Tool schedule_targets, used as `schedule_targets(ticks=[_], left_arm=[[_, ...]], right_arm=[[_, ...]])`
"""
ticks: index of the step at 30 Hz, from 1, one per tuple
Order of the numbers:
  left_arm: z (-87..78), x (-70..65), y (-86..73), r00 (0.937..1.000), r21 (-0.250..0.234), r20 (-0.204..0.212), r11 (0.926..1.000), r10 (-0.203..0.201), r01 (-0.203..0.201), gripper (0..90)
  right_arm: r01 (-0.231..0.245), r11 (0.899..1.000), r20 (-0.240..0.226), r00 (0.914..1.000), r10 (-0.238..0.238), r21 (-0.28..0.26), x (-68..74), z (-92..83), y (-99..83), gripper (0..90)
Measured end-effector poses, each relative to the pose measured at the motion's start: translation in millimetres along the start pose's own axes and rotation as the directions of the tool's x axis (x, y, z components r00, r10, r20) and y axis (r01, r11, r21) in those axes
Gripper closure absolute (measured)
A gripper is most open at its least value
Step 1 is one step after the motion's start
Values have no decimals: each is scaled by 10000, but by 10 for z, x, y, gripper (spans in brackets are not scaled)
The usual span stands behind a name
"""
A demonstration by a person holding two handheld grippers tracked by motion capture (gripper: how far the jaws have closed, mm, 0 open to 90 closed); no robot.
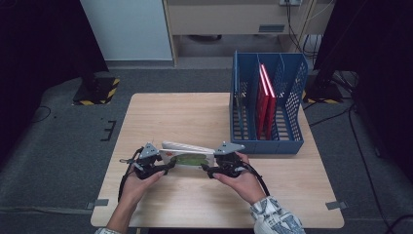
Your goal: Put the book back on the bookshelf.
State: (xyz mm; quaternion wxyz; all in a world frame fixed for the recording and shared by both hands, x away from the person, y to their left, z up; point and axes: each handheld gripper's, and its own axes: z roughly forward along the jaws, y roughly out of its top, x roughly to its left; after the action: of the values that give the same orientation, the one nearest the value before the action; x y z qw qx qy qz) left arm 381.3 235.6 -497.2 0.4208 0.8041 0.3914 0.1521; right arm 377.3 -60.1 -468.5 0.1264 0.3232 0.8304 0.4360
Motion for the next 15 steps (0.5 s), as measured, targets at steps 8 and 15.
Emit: schedule_targets(ticks=[8,15], left_arm=[[-1,5,3,10000,-73,45,10000,-67,67,466],[-32,14,6,9999,-286,-9,9995,-130,130,461]], right_arm=[[-117,9999,-140,9998,115,-92,-11,19,25,329],[30,10000,-263,9996,-32,-58,4,66,104,292]])
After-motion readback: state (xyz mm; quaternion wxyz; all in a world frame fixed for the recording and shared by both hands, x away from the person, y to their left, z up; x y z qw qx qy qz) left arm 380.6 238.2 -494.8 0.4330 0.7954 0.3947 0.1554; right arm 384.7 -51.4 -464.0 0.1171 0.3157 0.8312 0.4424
